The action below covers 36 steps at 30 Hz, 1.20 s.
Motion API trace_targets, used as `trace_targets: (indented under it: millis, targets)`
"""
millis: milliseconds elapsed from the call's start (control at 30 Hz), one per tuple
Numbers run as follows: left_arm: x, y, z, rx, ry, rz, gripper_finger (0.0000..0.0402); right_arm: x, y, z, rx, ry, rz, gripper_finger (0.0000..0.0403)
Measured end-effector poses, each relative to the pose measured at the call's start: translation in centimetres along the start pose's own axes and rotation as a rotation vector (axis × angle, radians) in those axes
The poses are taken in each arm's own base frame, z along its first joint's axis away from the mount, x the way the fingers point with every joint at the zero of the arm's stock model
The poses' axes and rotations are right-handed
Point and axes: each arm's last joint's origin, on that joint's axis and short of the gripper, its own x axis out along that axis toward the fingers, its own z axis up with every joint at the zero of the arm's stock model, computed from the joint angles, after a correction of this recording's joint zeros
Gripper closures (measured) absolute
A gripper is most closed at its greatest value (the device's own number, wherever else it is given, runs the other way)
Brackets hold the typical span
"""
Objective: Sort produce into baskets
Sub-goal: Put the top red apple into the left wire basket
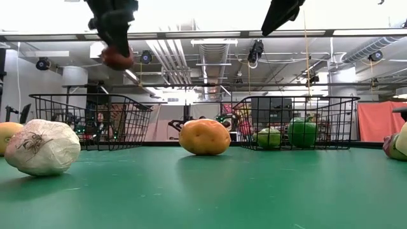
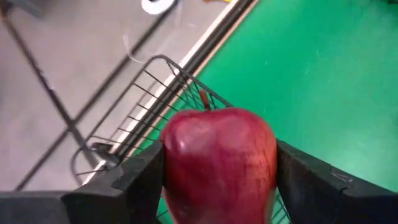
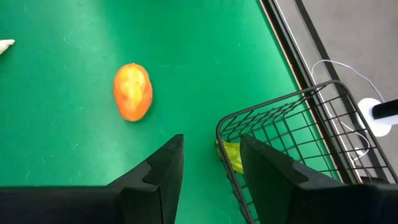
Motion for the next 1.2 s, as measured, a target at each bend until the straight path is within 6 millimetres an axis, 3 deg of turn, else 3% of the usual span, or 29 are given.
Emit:
trace_targets:
  millis: [400, 633, 867, 1200]
  targets:
    - [9.9, 6.3, -0.5, -0.103, 0.185, -0.034, 0.0155, 0.0, 0.0, 0.0, 0.004, -0.002, 0.001, 0.0252]
    - [14.3, 7.4, -1.1, -0.118, 0.286, -0.010, 0.0155, 0.0, 0.0, 0.0, 0.007, -0.002, 0.001, 0.0252]
    - [16.7, 6.8, -1.6, -0.133, 0.325, -0.006, 0.0155, 0.0, 0.0, 0.0, 0.008, -0.002, 0.001, 0.0252]
    - [17.7, 6.7, -1.7, -0.188, 0.307, 0.029, 0.0155, 0.0, 0.0, 0.0, 0.009, -0.003, 0.001, 0.0252]
